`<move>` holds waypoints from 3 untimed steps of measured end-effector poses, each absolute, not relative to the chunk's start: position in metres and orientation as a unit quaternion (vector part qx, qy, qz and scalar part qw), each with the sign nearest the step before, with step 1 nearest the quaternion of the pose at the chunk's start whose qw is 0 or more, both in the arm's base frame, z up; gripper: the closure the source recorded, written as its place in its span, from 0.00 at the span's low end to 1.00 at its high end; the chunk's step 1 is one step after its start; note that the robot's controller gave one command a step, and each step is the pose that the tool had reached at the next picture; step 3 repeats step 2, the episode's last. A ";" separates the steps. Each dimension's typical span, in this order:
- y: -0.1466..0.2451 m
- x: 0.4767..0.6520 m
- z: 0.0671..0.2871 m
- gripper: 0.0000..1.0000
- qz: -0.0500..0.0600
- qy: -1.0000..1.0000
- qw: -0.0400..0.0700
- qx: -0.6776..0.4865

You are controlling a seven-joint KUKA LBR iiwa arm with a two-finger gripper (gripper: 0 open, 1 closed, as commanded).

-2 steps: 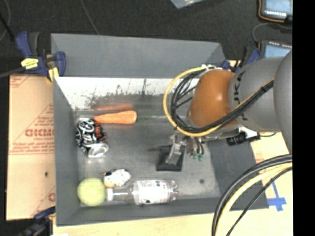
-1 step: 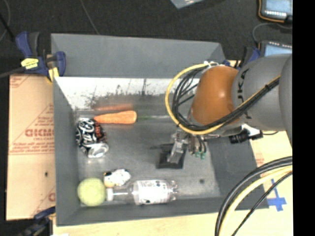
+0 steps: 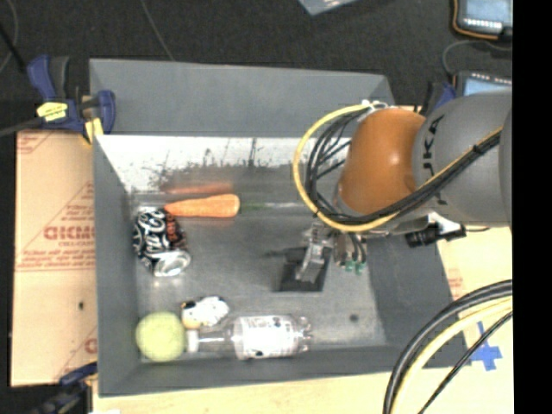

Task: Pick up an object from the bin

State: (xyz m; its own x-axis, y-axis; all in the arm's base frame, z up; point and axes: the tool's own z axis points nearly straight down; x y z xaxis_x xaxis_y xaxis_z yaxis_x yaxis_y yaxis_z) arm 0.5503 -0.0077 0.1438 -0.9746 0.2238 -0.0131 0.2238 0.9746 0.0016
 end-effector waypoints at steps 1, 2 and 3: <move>-0.008 0.551 0.152 1.00 0.000 0.994 0.009 0.112; -0.008 0.550 0.159 1.00 0.000 0.994 0.006 0.112; -0.008 0.550 0.159 1.00 0.000 0.994 0.006 0.112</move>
Offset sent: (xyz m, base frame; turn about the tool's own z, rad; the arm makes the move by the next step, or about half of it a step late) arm 0.0000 0.0001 0.0494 0.0000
